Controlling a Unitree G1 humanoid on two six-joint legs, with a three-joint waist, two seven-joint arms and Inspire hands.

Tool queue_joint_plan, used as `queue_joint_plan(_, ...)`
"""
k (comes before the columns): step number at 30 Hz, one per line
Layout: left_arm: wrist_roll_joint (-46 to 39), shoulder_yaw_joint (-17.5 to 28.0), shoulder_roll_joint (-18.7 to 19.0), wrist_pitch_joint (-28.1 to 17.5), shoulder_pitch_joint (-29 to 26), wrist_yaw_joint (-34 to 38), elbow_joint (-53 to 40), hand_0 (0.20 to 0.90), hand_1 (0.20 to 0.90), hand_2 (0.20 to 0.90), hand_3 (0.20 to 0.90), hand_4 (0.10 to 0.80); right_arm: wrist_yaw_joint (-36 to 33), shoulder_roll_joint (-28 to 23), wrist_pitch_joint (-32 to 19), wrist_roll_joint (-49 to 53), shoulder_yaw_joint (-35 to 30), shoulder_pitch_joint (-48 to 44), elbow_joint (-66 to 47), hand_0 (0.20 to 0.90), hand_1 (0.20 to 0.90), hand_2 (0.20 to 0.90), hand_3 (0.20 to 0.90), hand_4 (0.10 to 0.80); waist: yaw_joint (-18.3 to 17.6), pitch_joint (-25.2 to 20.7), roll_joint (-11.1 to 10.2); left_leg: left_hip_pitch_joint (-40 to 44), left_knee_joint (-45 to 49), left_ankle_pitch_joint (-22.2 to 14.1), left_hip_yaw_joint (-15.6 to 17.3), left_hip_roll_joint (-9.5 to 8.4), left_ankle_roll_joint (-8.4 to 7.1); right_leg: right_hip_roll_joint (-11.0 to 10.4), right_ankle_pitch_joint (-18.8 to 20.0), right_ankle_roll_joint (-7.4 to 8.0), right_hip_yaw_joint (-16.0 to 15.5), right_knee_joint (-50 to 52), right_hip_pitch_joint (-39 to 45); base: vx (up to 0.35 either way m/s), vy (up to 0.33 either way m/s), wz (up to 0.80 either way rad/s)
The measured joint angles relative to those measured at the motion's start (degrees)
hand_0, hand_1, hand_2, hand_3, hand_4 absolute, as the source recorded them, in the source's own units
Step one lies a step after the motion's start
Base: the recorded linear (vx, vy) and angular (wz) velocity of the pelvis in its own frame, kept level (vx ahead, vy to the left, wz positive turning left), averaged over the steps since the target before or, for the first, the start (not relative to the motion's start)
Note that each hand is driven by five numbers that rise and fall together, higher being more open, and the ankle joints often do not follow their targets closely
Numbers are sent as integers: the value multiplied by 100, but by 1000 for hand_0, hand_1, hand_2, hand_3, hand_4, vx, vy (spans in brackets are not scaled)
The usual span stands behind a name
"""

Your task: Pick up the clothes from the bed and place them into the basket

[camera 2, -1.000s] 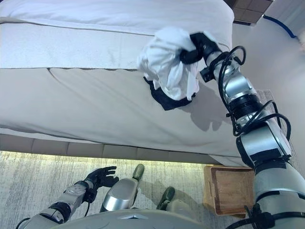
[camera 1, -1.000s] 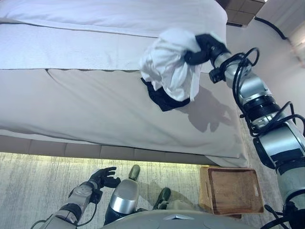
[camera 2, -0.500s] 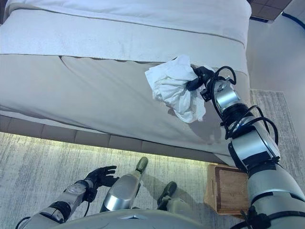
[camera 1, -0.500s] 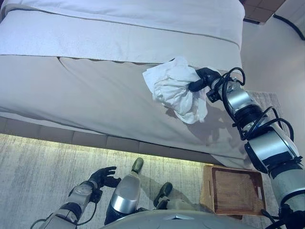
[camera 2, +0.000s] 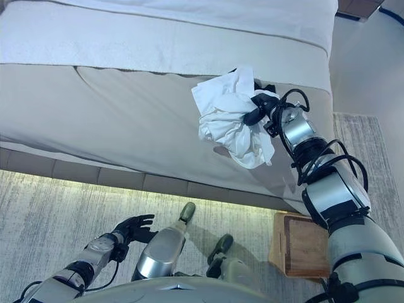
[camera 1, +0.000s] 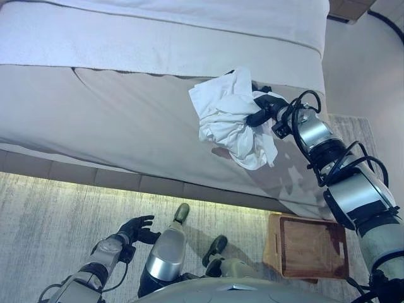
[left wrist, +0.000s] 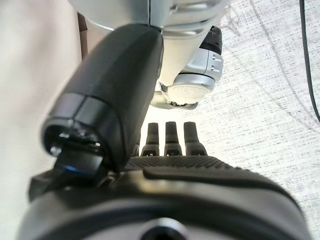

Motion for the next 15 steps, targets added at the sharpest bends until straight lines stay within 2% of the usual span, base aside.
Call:
queue_joint_plan(1, 0, 8, 11, 0, -23, 0, 1, 900, 900, 900, 900, 800, 10, 0, 3, 15, 0, 0, 0, 775, 775, 775, 755, 655, -8, 41, 0, -1, -1, 0, 2, -1, 0, -2, 0, 0, 0, 1, -4, 0, 0, 0)
queue_joint_plan(2, 1, 11, 15, 0, -41, -1, 3, 900, 900, 900, 900, 800, 27, 0, 4, 36, -1, 0, -1, 580, 580, 580, 527, 427, -7, 59, -4, -6, -3, 1, 3, -1, 2, -4, 0, 0, 0, 2, -10, 0, 0, 0)
queue_joint_plan(4, 2, 15, 14, 1, -55, -2, 5, 900, 900, 900, 900, 800, 122, 0, 5, 45, -11, 0, -25, 300, 300, 300, 200, 100, -5, 65, -10, 5, -25, 17, 16, 1, 25, -9, 1, 0, 2, 31, -30, 5, 0, -2)
queue_joint_plan(5, 2, 15, 14, 0, -56, -3, 2, 900, 900, 900, 900, 800, 150, 0, 5, 43, -11, 0, -27, 300, 300, 300, 200, 100, -1, 65, -10, 24, -49, 37, 27, 5, 51, -12, 1, 0, 2, 47, -39, 44, 13, -4)
queue_joint_plan(6, 2, 14, 14, 0, -56, -3, 3, 900, 900, 900, 900, 800, 191, 0, 5, 43, -11, -1, -27, 545, 545, 545, 485, 385, 4, 66, -12, 28, -53, 39, 41, 8, 55, -14, 2, 0, 2, 69, -49, 46, 14, -8)
queue_joint_plan(7, 2, 20, 13, 2, -47, -3, 2, 900, 900, 900, 900, 800, 244, 0, 14, 43, -10, 0, -27, 900, 900, 900, 900, 800, 6, 67, -14, 57, -58, 39, 72, 13, 55, -22, 2, -1, 2, 89, -50, 61, 18, -12)
queue_joint_plan(8, 3, 17, 14, 5, -38, -3, 3, 900, 900, 900, 900, 800, 294, 0, 33, 43, -11, 0, -27, 716, 716, 716, 686, 586, 13, 68, -15, 99, -65, 41, 104, 12, 57, -32, 2, -1, 1, 96, -31, 36, 6, -13)
queue_joint_plan(9, 3, 17, 15, 5, -34, -3, 8, 900, 900, 900, 900, 800, 352, 0, 33, 40, -12, 0, -27, 300, 300, 300, 200, 100, 14, 68, -16, 140, -65, 41, 124, 9, 57, -39, 3, -1, -1, 96, 3, 35, 2, -11)
queue_joint_plan(13, 3, 17, 15, 2, -56, -5, 12, 900, 900, 900, 900, 800, 491, 0, 38, 4, -11, 2, -25, 300, 300, 300, 200, 100, 7, 69, -17, 297, -78, 13, 161, 3, 54, -55, 3, -1, -21, 97, 134, 19, -6, -6)
queue_joint_plan(14, 4, 18, 15, 0, -63, -8, 2, 900, 900, 900, 900, 800, 491, 0, 37, 3, -15, 1, -25, 806, 806, 806, 790, 690, 9, 69, -17, 308, -78, 7, 166, 5, 56, -54, 3, -1, -21, 96, 145, 0, -34, -1)
queue_joint_plan(15, 5, 18, 15, -1, -65, -12, -12, 900, 900, 900, 900, 800, 494, 0, 37, 3, -22, 1, -25, 846, 846, 846, 837, 737, 10, 69, -17, 308, -77, 7, 172, 8, 56, -53, 3, -1, -20, 96, 144, -9, -36, -3)
